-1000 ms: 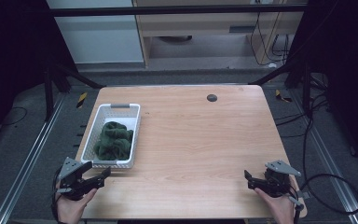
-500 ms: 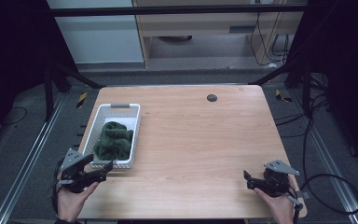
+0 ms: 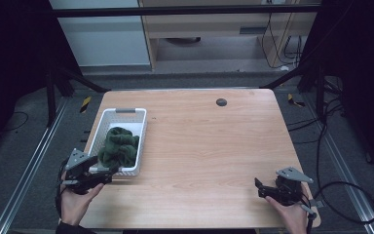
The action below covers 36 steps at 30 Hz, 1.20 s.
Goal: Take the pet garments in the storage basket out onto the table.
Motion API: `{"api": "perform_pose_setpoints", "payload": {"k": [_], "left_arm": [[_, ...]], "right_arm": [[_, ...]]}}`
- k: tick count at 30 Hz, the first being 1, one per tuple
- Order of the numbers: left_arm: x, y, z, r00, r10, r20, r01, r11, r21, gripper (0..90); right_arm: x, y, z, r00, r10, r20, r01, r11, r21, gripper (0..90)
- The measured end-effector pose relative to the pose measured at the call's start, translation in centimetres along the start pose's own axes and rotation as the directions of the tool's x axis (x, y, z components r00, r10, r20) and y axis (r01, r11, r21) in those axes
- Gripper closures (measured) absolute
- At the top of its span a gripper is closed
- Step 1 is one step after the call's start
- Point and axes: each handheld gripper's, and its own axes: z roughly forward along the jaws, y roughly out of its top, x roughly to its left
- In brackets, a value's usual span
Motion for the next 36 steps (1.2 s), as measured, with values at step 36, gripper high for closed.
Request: {"api": "perform_pose_setpoints", "payload": {"k": [36], "left_arm": [[0.9, 3.6, 3.1, 0.999, 0.009, -0.045, -0.006, 0.9979, 0.064, 14.3]], "right_arm": [[0.1, 0.0, 0.3, 0.9998, -0.01, -0.016, 0.01, 1.0, 0.016, 5.9]]}}
